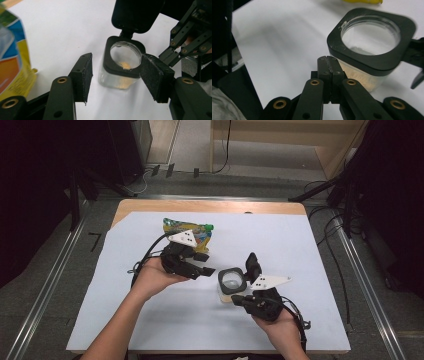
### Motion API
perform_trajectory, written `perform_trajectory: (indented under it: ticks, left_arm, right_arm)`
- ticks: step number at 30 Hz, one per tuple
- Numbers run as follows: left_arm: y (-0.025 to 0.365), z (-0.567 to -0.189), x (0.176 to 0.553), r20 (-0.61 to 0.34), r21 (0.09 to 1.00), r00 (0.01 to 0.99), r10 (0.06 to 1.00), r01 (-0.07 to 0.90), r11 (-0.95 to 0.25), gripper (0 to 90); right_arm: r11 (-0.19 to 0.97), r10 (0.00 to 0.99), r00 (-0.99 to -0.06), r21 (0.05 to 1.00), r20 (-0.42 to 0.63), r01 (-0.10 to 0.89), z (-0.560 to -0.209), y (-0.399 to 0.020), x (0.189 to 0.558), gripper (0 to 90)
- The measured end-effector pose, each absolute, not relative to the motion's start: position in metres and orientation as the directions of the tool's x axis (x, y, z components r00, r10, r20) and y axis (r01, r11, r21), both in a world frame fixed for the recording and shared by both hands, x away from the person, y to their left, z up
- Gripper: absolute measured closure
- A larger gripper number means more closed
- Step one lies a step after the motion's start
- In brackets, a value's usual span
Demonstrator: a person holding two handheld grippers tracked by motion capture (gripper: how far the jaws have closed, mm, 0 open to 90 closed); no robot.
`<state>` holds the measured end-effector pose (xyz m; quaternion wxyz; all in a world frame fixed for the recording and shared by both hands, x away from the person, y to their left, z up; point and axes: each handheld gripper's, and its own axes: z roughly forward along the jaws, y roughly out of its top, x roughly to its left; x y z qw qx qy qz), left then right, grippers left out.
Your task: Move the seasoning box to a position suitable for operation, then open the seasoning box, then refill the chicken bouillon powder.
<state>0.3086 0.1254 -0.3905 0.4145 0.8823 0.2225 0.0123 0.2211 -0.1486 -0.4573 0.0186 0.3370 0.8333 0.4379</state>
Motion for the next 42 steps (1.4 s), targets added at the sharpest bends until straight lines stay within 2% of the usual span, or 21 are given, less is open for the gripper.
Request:
perform_trajectory:
  ticks: [7, 17, 30, 42]
  left_arm:
    - [0.154, -0.393, 0.312, -0.171, 0.735, 0.865, 0.472, 0.431, -0.524, 39.1]
    - [0.195, -0.398, 0.315, -0.203, 0.736, 0.805, 0.557, 0.501, -0.456, 37.9]
    - [0.228, -0.409, 0.329, -0.199, 0.716, 0.757, 0.623, 0.546, -0.435, 39.3]
    - [0.24, -0.418, 0.355, -0.189, 0.726, 0.727, 0.66, 0.556, -0.405, 36.5]
  right_arm:
    - [0.433, 0.589, -0.773, 0.715, 0.236, 0.548, -0.471, -0.138, 0.228, 90.0]
    - [0.458, 0.589, -0.787, 0.726, 0.184, 0.513, -0.476, -0.123, 0.234, 90.0]
    - [0.454, 0.532, -0.809, 0.722, 0.25, 0.522, -0.475, -0.12, 0.233, 89.4]
    - [0.45, 0.503, -0.817, 0.721, 0.283, 0.527, -0.475, -0.121, 0.226, 81.4]
